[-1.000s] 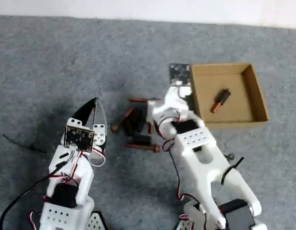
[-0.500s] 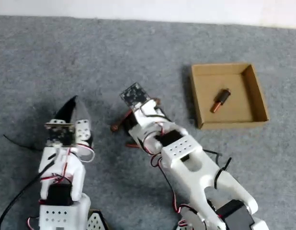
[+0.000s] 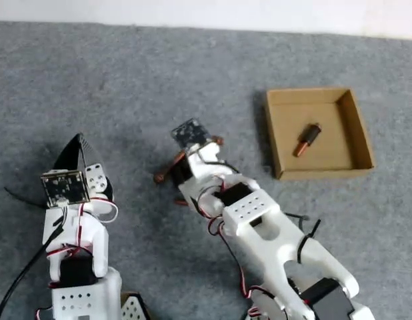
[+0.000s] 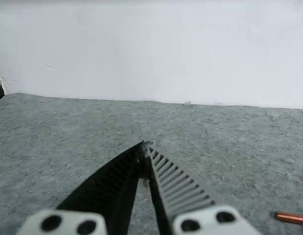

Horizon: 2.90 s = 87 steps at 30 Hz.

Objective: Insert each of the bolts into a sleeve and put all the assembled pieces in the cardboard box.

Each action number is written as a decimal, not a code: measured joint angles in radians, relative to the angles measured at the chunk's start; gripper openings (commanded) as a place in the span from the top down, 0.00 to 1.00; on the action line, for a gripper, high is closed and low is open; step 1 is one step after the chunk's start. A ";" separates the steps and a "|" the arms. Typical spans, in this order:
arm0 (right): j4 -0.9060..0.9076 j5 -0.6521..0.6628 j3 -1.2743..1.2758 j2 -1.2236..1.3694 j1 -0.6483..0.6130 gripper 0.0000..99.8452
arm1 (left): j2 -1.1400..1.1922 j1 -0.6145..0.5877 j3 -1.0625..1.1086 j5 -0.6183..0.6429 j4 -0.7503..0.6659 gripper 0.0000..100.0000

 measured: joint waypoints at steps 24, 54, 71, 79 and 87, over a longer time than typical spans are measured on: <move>0.107 -0.391 -0.427 0.462 0.002 0.74 | 0.000 0.018 0.026 0.000 -0.025 0.99; 0.198 -0.414 -0.442 0.446 0.000 0.85 | 0.000 0.018 0.026 0.000 -0.037 0.99; 0.198 -0.437 -0.448 0.486 0.017 0.85 | 0.000 0.018 0.026 0.000 -0.037 0.99; 0.285 -0.482 -0.555 0.569 0.035 0.85 | 0.000 0.018 0.026 0.000 -0.037 0.99; 0.296 -0.482 -0.582 0.608 0.069 0.85 | 0.000 0.018 0.026 0.000 -0.037 0.99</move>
